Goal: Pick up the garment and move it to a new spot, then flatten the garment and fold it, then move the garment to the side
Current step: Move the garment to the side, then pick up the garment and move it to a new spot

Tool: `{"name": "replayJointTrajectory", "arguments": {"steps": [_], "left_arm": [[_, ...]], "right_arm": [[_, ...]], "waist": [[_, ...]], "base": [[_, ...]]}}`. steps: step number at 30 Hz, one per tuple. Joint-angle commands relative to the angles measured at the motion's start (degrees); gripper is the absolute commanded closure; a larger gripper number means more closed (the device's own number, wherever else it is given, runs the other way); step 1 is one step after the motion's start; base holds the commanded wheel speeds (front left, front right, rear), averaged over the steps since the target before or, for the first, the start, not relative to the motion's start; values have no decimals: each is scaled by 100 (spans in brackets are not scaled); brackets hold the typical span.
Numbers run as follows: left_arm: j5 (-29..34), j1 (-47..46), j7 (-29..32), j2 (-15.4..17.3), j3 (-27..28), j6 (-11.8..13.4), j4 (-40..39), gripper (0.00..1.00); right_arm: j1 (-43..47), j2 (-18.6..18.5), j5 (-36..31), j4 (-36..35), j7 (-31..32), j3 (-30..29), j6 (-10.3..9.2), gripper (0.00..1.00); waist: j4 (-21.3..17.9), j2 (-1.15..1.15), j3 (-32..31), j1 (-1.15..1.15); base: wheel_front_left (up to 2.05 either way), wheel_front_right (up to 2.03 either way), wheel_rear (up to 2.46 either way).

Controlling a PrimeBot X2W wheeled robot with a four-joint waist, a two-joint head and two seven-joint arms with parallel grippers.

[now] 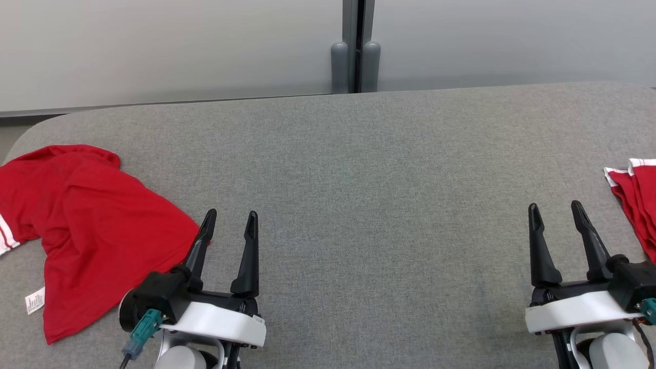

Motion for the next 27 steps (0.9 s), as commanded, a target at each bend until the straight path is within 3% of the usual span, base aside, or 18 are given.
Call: {"name": "replayJointTrajectory", "arguments": {"steps": [1,17,27], "left_arm": [[16,-53,-2,23,8,-2,-20,0],[33,-87,-2,23,-29,-12,23,0],[88,-131,-1,24,6,11,26,0]], "right_arm": [[-23,-33,-5,12,-7,-24,-5,0],[-28,-30,92,3,-7,7,-4,0],[69,-44,152,22,-7,220,-3,0]], "waist": [[4,0,-3,0],[117,0,10,0],[864,0,13,0]], "base": [[0,0,0],[0,0,0],[0,0,0]]}}
